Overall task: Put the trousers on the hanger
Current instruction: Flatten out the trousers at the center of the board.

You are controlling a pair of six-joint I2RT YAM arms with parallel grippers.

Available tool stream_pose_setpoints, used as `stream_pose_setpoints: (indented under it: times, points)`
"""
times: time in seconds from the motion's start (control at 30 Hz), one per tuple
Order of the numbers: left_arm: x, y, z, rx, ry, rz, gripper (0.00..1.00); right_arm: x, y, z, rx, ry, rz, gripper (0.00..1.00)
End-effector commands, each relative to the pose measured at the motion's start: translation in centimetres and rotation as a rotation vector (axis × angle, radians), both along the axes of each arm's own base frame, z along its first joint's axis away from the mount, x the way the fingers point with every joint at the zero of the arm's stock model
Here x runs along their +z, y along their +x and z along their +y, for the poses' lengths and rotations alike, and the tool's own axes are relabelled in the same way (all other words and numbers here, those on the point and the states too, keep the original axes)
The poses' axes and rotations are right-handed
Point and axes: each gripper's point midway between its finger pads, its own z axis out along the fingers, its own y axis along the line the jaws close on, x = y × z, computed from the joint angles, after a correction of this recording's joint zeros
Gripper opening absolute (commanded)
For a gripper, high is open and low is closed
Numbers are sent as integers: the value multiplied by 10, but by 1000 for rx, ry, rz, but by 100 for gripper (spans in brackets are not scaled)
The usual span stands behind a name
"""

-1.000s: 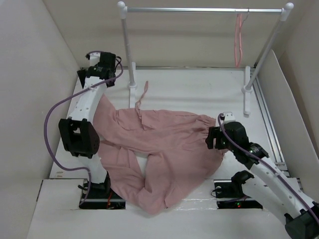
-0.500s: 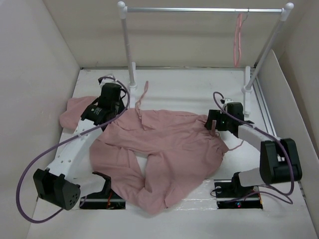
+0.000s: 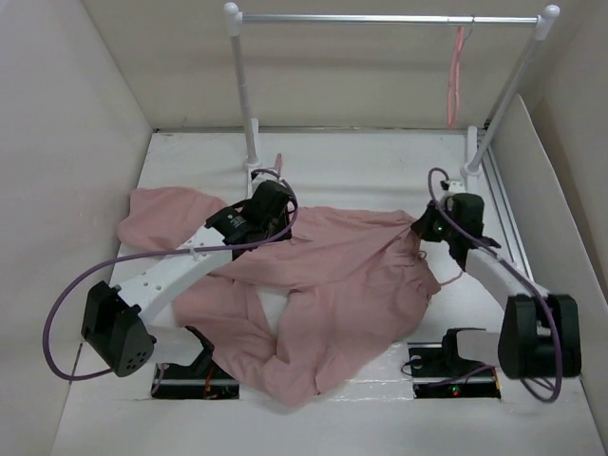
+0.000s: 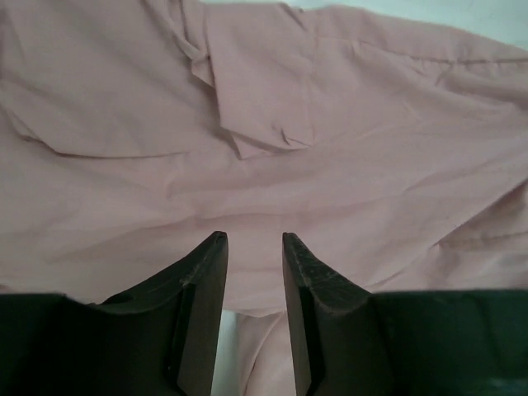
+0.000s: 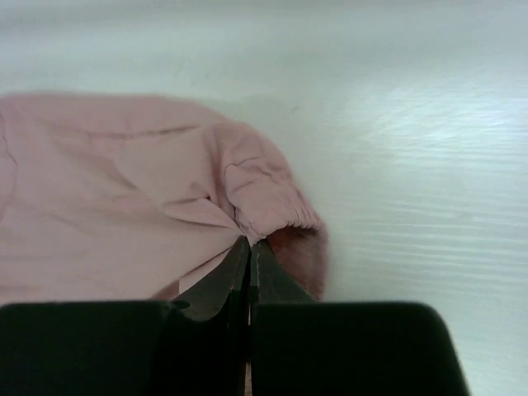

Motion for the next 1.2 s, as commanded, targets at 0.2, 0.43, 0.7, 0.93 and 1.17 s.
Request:
stream_pose_setpoints:
  times: [0.2,0.43,0.7,0.93,1.17]
  points:
    - [32,34,32,177,-48,-103,47,90,0,-159,-438,-309,-39,5]
    - [2,36,133,483,-65,-42,51,97,19,-123,-253,-205,-44,100]
    - [-34,27,242,827,-234,-3,53,100,-71,2,83,-40,-207,11]
    - [-71,10,265,1075,-249,116,77,73,-114,55,368,-37,-158,59]
    - [-94,2,268,1213,-303,134,73,72,-123,67,443,-86,-162,62]
